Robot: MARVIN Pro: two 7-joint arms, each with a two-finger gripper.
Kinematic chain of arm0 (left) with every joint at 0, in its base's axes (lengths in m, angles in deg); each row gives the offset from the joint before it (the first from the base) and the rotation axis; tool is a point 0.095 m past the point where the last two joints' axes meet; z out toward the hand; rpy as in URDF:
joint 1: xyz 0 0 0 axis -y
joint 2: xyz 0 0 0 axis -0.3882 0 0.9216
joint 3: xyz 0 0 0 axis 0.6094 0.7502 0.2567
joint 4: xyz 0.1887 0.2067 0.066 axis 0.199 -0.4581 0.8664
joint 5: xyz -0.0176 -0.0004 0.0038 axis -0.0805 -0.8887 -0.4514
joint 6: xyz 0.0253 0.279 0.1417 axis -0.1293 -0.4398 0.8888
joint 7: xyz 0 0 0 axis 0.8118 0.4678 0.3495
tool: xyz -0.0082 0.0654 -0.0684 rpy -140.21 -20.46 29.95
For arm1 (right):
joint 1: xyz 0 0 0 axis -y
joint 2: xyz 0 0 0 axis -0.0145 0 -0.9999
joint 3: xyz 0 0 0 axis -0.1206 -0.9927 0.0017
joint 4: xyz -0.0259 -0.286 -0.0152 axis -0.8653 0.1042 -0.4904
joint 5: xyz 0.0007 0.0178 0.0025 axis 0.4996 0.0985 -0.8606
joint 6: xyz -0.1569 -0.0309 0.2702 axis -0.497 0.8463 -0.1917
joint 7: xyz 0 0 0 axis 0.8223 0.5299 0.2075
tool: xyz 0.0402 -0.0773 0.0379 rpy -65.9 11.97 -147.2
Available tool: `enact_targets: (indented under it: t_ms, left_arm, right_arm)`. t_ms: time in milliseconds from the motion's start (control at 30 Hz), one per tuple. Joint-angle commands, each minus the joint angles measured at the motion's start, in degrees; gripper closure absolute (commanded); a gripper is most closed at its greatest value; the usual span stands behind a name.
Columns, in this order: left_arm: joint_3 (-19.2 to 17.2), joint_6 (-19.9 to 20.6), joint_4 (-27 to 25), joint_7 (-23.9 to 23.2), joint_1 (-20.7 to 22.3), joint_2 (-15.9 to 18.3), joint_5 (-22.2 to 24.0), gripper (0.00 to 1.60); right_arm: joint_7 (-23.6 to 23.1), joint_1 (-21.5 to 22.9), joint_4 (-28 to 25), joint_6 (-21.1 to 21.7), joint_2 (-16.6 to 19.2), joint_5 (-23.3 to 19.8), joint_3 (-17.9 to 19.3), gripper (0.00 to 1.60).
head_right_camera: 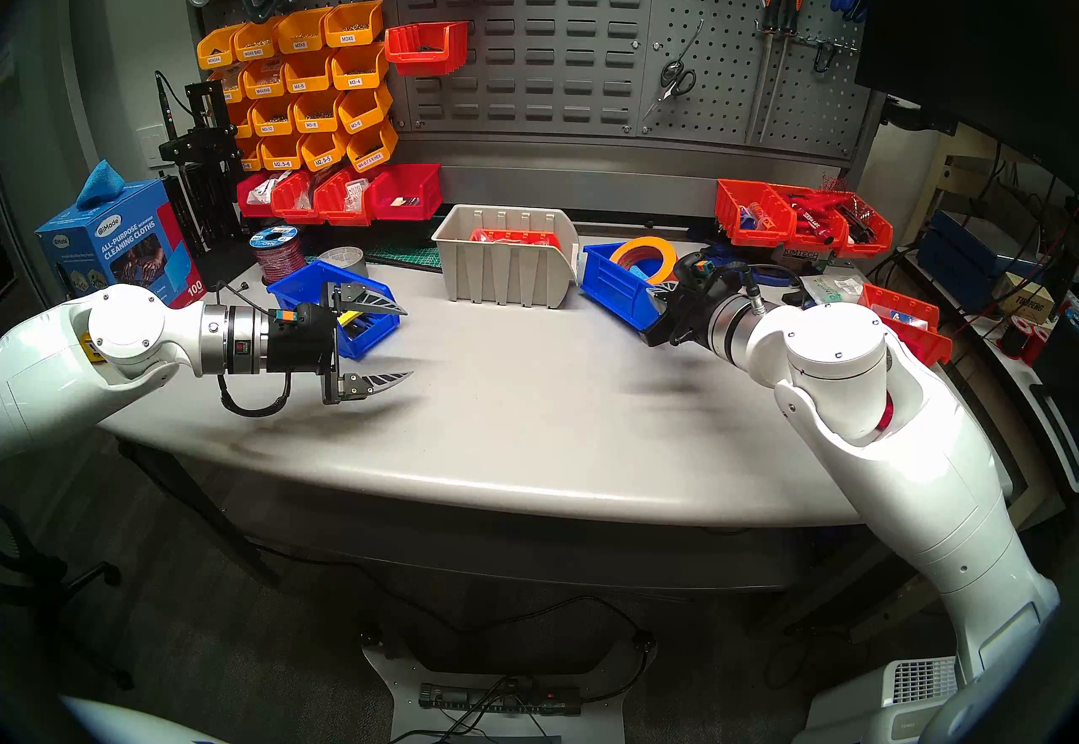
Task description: Hang all the unorganized tool boxes onto the wall
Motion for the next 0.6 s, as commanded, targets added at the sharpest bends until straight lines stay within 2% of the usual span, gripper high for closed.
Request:
enact_targets:
  t_ms: [0, 367, 567]
  left_arm:
    - [-0.53, 0.01, -0.11, 0.0, 0.6, 0.08, 0.07, 0.0]
    - [-0.52, 0.0, -0.11, 0.01, 0.59, 0.08, 0.07, 0.0]
    - [-0.52, -0.01, -0.11, 0.02, 0.58, 0.08, 0.06, 0.0]
  right_arm:
    - [0.15, 0.62, -1.38, -0.39, 1.34, 0.5, 1.73, 1.6]
    - [0.47, 2.58, -0.82, 0.2, 2.87, 1.92, 2.15, 1.6]
    - [-0.22, 5.67, -0.04, 0.4, 4.57, 3.67, 1.49, 1.6]
